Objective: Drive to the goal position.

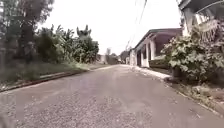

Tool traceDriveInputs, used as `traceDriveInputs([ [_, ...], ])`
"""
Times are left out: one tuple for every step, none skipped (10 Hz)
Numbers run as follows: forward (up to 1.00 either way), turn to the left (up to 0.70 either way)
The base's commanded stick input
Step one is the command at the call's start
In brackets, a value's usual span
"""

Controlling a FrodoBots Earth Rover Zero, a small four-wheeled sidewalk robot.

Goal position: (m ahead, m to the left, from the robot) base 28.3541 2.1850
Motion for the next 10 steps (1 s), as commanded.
traceDriveInputs([
  [0.70, 0.00],
  [0.70, 0.00],
  [0.70, 0.00],
  [0.70, 0.00],
  [0.70, 0.00],
  [0.70, 0.00],
  [0.70, 0.00],
  [0.70, 0.00],
  [0.70, 0.00],
  [0.70, 0.00],
])
